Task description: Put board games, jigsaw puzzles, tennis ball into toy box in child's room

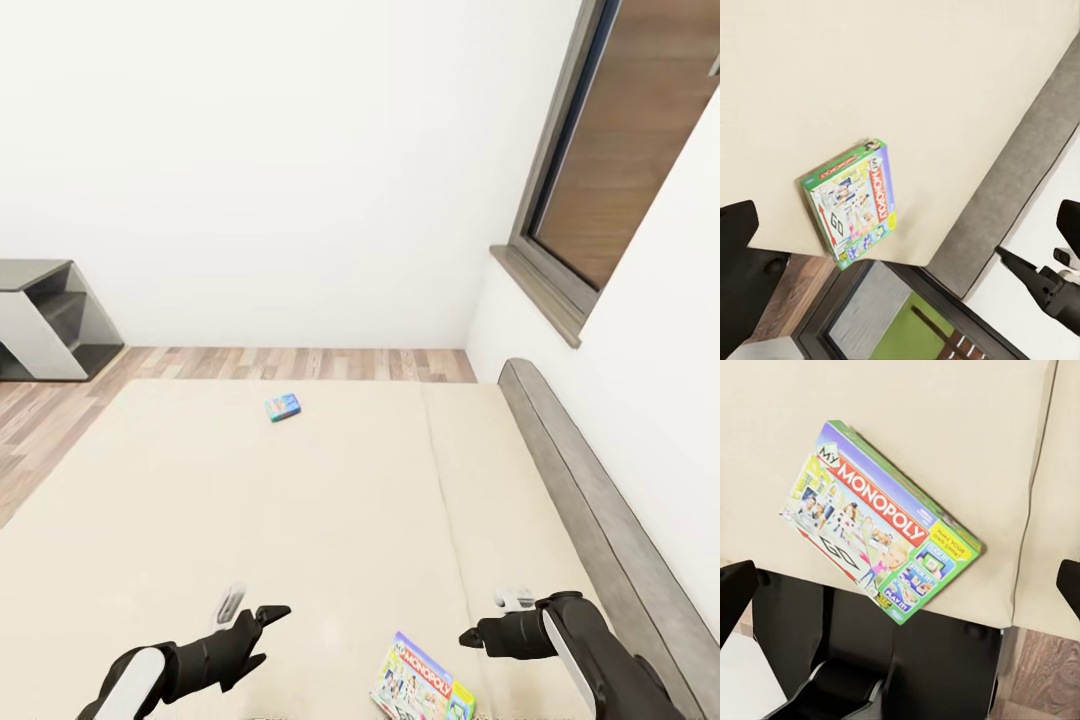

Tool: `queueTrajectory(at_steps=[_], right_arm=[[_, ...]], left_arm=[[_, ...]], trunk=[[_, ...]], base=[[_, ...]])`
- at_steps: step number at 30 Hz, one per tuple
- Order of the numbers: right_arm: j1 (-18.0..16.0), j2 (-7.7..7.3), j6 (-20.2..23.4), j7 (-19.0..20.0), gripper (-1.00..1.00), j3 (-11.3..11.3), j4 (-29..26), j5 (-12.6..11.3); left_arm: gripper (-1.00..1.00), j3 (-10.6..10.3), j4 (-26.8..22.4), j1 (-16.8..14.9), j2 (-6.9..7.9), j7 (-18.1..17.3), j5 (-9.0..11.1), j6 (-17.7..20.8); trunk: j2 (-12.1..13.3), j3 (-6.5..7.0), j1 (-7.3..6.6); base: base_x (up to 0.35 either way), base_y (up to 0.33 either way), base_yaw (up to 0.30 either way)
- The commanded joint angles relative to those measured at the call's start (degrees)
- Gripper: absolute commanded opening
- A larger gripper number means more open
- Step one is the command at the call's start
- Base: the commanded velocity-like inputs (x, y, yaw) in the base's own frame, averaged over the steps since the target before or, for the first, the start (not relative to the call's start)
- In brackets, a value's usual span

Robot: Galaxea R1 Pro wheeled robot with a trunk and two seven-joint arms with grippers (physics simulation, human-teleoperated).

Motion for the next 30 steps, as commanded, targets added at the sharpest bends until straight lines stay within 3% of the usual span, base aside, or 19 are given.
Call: queueTrajectory(at_steps=[1,11,30], right_arm=[[-0.04,-0.04,0.25,0.14,1.00,0.07,-0.05,0.04],[-0.28,-0.04,0.25,0.10,1.00,0.07,-0.06,0.08],[-1.57,-0.04,0.34,0.05,1.00,-0.03,1.46,0.20]], left_arm=[[1.00,0.04,-0.24,-0.03,0.38,-0.30,-0.25,0.11],[1.00,0.63,-0.87,-0.03,1.52,-0.29,-0.22,0.17],[1.00,0.80,-0.85,-0.03,1.70,-0.29,-0.09,0.18]], trunk=[[-0.11,-0.20,0.03],[-0.11,-1.13,0.03],[-0.11,-2.91,0.03]], base=[[0.000,0.000,0.000],[0.000,0.000,0.000],[0.000,0.000,0.000]])
